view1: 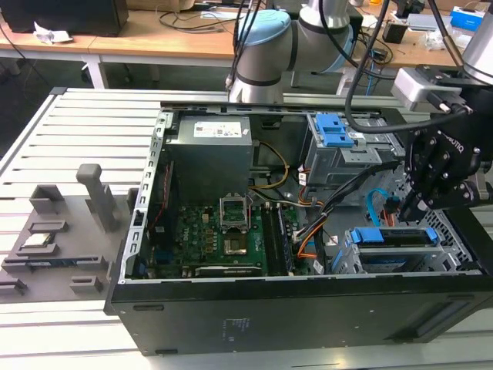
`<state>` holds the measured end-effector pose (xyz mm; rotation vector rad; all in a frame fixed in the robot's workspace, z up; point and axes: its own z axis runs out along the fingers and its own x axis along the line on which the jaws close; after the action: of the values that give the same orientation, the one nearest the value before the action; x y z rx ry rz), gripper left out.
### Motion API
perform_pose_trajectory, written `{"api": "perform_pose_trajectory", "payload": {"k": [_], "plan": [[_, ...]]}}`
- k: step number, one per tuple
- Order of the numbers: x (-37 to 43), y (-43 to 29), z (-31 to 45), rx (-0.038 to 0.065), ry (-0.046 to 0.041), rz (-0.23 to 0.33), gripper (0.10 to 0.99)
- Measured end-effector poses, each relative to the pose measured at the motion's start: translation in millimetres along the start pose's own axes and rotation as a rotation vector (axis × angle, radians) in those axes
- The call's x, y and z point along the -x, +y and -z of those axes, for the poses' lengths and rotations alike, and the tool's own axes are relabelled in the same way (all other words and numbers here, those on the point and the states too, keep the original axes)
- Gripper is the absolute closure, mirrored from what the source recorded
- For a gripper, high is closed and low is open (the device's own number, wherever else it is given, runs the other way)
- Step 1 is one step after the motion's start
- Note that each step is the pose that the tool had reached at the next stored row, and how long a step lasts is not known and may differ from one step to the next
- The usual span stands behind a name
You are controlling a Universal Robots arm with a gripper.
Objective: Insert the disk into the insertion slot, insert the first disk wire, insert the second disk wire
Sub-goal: 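Insert the first disk wire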
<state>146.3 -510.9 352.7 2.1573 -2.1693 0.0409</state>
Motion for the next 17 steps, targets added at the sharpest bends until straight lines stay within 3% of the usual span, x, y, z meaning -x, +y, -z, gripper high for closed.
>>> {"api": "perform_pose_trajectory", "payload": {"k": [6, 17], "plan": [[-5.4, -3.9, -1.4, 0.000, -0.0001, 0.000, 0.918], [-5.0, -6.6, -12.0, 0.000, 0.0003, 0.000, 0.918]]}}
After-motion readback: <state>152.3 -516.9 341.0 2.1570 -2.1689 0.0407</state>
